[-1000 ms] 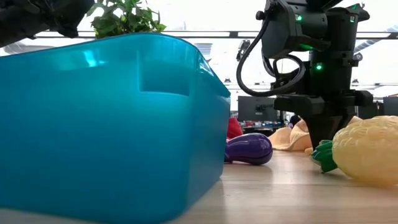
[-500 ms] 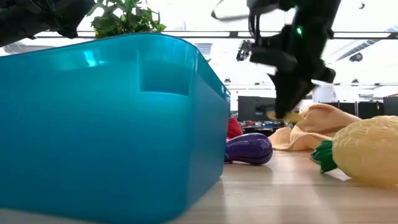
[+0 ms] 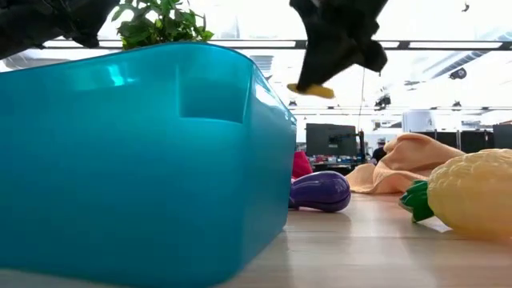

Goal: Pick and placing Produce into tupperware
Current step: Put the yellow corn into the blue basket

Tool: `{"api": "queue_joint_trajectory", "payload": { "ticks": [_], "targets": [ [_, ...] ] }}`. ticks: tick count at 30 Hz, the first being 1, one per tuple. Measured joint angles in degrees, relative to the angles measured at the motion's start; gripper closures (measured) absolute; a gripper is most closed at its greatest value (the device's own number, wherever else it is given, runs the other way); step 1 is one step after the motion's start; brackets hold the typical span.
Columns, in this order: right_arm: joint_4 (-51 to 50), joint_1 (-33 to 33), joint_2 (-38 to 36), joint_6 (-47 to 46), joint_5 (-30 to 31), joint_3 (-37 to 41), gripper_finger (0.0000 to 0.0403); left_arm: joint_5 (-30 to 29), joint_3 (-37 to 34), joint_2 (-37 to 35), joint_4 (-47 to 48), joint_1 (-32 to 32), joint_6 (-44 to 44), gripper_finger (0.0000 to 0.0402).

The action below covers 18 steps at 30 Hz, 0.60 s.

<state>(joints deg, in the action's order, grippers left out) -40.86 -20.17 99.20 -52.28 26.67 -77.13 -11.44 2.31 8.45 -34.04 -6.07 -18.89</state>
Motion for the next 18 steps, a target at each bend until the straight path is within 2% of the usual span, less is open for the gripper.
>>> {"api": "queue_joint_trajectory", "payload": {
  "ticks": [10, 18],
  "targets": [
    [14.05, -4.34, 0.0, 3.93, 0.46, -0.79, 0.0386, 0.0, 0.0, -0.07, -0.42, -0.02, -1.43, 0.0202],
    [21.45, -6.74, 2.12, 6.39, 0.6, -0.63, 0.0386, 0.0, 0.0, 0.02, -0.46, 0.0, -1.14, 0.0202]
  ]
}}
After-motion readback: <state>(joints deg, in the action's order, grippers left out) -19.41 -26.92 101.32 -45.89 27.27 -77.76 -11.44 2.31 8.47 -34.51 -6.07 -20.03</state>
